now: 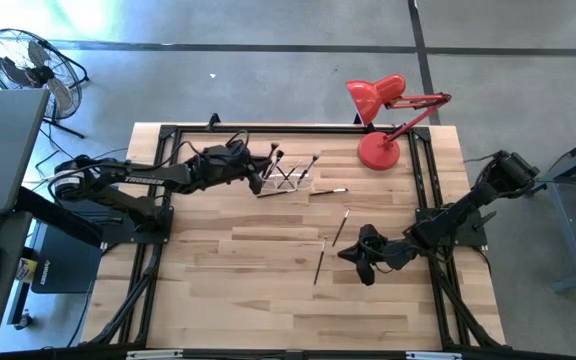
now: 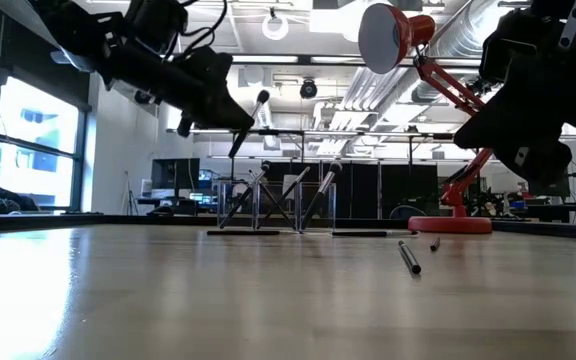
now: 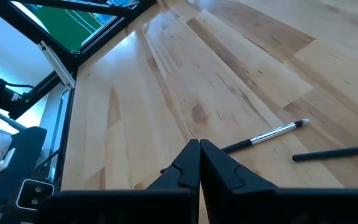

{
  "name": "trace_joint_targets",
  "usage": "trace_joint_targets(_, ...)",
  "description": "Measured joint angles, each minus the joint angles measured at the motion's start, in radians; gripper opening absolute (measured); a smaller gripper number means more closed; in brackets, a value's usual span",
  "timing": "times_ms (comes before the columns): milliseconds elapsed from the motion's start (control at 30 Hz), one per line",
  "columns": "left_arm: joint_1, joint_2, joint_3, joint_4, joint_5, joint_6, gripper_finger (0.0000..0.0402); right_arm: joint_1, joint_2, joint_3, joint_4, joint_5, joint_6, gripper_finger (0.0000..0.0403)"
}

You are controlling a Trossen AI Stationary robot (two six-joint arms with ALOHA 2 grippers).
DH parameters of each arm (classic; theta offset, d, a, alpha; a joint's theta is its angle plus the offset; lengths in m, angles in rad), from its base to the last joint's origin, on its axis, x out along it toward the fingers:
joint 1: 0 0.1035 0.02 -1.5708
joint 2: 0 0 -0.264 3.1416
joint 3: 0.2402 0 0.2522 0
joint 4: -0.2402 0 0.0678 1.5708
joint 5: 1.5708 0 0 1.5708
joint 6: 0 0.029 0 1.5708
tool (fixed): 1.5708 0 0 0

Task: Put items in baskets/containers
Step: Put the black powder brush into the transparent organizer

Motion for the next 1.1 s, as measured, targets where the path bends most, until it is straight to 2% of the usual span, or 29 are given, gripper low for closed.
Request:
trace_joint_targets(200, 0.001, 0.003, 0.000, 0.015, -0.003, 0.062, 0.0031, 0.000, 0.000, 0.000, 0.002, 0.001, 0.000, 0.0000)
trace_joint_targets(433, 0.001, 0.113, -0.050, 0.286, -0.001, 0.072, 0.0031, 0.000, 0.000, 0.000, 0.002, 0.002, 0.001, 0.0000)
trace_joint_targets(567, 0.001, 0.180, -0.071, 0.305, -0.012, 0.056, 0.0031, 0.000, 0.000, 0.000, 0.008, 0.002, 0.004, 0.0000)
trace_joint_targets(800, 0.001, 0.264, -0.084, 0.463, -0.075, 0.056, 0.0031, 0.000, 0.000, 0.001, 0.013, 0.003, 0.004, 0.0000)
trace_joint_targets(1100, 0.002, 0.332, -0.084, 0.464, -0.076, 0.052, 0.0031, 0.000, 0.000, 0.001, 0.014, 0.006, 0.003, 0.0000)
